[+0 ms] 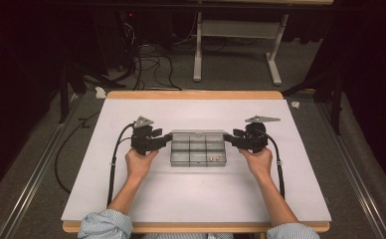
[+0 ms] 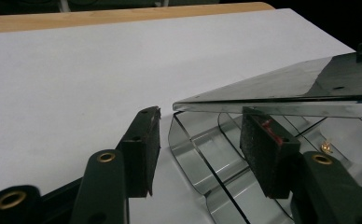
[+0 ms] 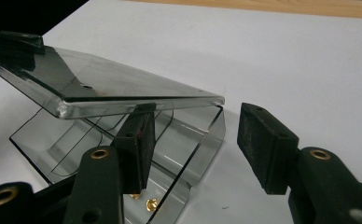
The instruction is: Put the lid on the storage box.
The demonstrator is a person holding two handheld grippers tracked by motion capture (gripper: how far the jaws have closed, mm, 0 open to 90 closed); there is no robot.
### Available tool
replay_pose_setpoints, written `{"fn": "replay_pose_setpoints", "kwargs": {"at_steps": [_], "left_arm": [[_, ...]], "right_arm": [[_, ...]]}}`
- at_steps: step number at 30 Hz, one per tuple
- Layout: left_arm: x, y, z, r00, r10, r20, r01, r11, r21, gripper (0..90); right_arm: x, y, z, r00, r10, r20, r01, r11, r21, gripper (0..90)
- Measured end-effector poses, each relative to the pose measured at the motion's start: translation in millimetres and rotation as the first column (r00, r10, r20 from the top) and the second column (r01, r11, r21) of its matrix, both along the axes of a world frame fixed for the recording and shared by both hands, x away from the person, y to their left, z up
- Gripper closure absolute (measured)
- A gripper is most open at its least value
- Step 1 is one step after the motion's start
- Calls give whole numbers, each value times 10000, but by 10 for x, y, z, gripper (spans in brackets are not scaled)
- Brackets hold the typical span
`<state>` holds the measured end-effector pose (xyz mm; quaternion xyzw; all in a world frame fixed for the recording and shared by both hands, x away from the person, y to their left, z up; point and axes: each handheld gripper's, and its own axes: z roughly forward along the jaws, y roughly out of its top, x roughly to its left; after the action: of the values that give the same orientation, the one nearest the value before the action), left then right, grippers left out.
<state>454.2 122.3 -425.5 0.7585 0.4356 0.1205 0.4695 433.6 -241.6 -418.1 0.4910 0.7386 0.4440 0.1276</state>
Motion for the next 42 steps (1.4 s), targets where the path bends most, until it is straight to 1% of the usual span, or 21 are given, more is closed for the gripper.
{"fn": "replay_pose_setpoints", "kwargs": {"at_steps": [1,7,10,11,12,18,22,23,24,27,33,35,36,42], "left_arm": [[-9,-8,4,10000,-41,42,40,10000,51,480],[-38,-29,19,9999,-120,108,119,9998,128,480],[-50,-35,23,9998,-160,124,158,9998,148,480],[-62,-34,27,9996,-204,179,200,9995,225,480],[-71,-32,28,9996,-191,204,188,9997,173,480],[-122,12,12,9997,-166,191,164,9998,117,479],[-136,25,1,9997,-168,160,166,9997,163,479],[-143,31,-3,9996,-198,178,194,9996,226,479],[-149,32,-4,9997,-180,169,177,9996,201,479],[-166,38,-9,9996,-214,168,209,9993,296,478],[-214,34,-10,9995,-212,224,209,9997,100,477],[-231,35,-11,9994,-230,242,227,9997,106,476],[-240,39,-12,9994,-252,223,250,9996,90,476],[-271,54,-39,9996,-242,165,240,9996,115,476]], "right_arm": [[-21,-17,-9,10000,-18,7,18,10000,92,470],[-74,-25,-7,9999,31,100,-32,9998,182,470],[-86,-24,-4,9999,59,110,-61,9998,190,469],[-98,-21,3,9998,100,142,-103,9998,177,467],[-101,-20,5,9998,118,147,-120,9998,156,467],[-139,-1,12,9996,204,216,-207,9997,153,465],[-162,-12,-19,9997,152,172,-156,9996,248,465],[-166,-16,-27,9997,142,178,-146,9995,270,466],[-171,-21,-34,9997,143,189,-148,9996,248,466],[-189,-30,-47,9998,103,160,-107,9996,271,467],[-226,-21,-34,9996,218,196,-222,9995,204,466],[-237,-14,-36,9994,269,203,-273,9995,161,466],[-245,-12,-40,9993,268,259,-273,9995,186,466],[-288,-28,-98,9993,282,245,-289,9992,292,466]]}}
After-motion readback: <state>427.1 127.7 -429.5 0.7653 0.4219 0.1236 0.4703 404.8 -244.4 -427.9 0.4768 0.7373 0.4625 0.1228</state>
